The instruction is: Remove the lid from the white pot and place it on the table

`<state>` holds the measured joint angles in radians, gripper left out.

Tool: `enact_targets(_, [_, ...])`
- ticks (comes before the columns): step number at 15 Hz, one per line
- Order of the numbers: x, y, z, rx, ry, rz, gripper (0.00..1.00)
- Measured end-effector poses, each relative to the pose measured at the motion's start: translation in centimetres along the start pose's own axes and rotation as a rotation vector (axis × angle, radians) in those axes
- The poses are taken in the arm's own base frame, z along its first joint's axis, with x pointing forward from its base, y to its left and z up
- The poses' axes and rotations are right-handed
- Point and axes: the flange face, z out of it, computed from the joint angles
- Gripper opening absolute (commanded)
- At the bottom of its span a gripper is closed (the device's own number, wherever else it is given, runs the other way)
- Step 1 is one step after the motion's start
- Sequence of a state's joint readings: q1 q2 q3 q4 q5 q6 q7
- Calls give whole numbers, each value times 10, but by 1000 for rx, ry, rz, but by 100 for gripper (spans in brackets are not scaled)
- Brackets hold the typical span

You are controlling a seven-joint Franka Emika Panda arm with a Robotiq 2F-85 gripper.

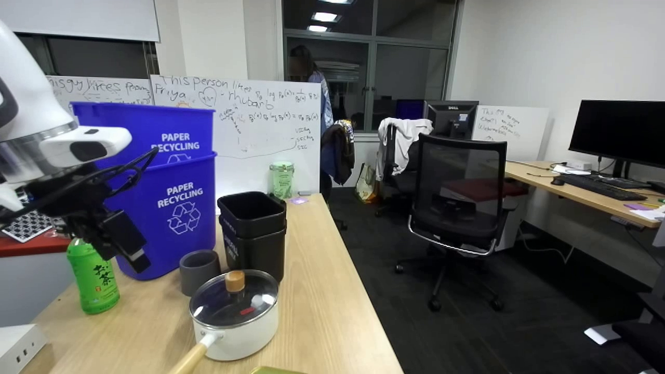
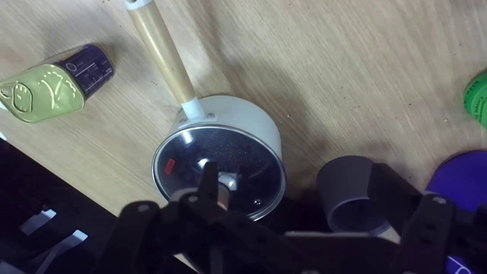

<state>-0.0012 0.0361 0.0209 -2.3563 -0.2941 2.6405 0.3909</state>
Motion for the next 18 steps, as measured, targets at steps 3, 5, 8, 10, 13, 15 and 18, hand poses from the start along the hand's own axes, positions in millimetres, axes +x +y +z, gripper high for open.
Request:
enact_targets(3, [17,17,3,-13,37,14,100])
enact_targets(5, [26,29,11,-18,47,35,100])
enact_targets(8, [31,42,25,-23,51,62,100])
enact_targets(10, [31,39,24,-21,54,58,100])
enact_targets(13, [31,38,23,-21,55,56,100])
enact_targets(15, [31,38,23,-21,55,56,100])
enact_targets(18, [31,38,23,-20,54,59,100])
